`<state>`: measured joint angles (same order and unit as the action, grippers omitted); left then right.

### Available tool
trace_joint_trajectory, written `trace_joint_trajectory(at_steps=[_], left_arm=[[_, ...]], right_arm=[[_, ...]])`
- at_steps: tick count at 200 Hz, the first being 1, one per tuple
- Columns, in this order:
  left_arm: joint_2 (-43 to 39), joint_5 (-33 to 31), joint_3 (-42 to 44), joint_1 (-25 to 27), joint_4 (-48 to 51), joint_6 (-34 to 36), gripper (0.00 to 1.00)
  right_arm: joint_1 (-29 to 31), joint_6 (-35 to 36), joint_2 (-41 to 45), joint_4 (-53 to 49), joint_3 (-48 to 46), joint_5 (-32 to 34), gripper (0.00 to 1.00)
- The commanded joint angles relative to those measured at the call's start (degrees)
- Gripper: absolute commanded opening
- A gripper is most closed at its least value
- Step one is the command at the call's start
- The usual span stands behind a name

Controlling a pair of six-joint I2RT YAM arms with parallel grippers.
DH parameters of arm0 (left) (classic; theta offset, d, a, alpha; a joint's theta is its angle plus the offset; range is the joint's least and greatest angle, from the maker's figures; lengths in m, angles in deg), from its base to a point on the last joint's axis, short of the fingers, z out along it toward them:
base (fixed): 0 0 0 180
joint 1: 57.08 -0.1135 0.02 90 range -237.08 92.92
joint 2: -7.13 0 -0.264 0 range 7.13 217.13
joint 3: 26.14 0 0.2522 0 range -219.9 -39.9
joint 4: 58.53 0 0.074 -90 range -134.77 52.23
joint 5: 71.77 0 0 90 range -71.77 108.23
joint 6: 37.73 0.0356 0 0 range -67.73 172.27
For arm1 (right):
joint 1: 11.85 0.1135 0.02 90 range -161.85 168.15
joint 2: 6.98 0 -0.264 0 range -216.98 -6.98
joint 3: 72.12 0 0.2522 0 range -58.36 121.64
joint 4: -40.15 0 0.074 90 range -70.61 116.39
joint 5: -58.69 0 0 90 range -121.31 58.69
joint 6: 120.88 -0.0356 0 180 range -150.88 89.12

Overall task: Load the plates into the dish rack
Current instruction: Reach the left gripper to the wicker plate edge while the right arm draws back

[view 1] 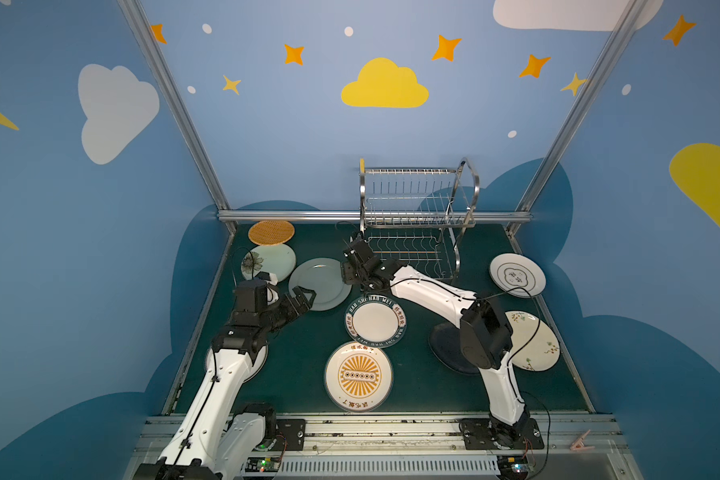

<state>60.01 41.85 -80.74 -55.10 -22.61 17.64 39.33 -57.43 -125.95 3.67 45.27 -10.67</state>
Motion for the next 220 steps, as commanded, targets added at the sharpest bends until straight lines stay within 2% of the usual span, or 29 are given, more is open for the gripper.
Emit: trace_joint_trajectory(at_steps=[1, 23, 38, 64, 105, 158, 178, 198, 220], left_arm=[[1.3, -5.7, -3.6, -1.5, 4.3, -4.8, 1.00], [3.3, -6.9, -7.4, -4.9, 6.9, -9.3, 1.00], [4.1, -5.7, -8.5, -7.9, 4.4, -11.8, 1.00], [8.6, -7.1, -10.5, -12.4, -0.8, -16.2, 1.00], [23.4, -10.2, -18.8, -15.7, -7.3, -18.3, 1.00], [49.7, -4.2, -38.5, -18.2, -6.6, -20.2, 0.98], [59.1, -1.4, -46.3, -19.0, -6.2, -19.9, 0.87], [67.2, 2.7, -53.0, -19.9, -7.9, -20.4, 0.76], [74.4, 5.2, -60.7, -20.3, -6.4, -20.9, 0.73]], right_arm=[[0.3, 2.3, 8.9, 1.3, -3.4, -1.3, 0.78], [0.2, 4.3, 17.3, 3.8, -11.9, -3.7, 0.84], [0.0, 5.7, 23.7, 5.6, -17.8, -6.3, 0.87], [-0.2, 7.9, 31.7, 7.9, -25.5, -7.9, 0.90], [-0.7, 10.0, 39.7, 9.4, -32.6, -11.7, 0.91], [-2.7, 13.7, 48.9, 8.6, -41.3, -12.4, 0.94], [-4.2, 13.9, 50.4, 7.2, -42.9, -15.8, 0.94], [-4.9, 13.2, 51.9, 6.1, -44.3, -15.8, 0.94], [-5.9, 12.7, 53.8, 6.1, -46.5, -17.3, 0.94]])
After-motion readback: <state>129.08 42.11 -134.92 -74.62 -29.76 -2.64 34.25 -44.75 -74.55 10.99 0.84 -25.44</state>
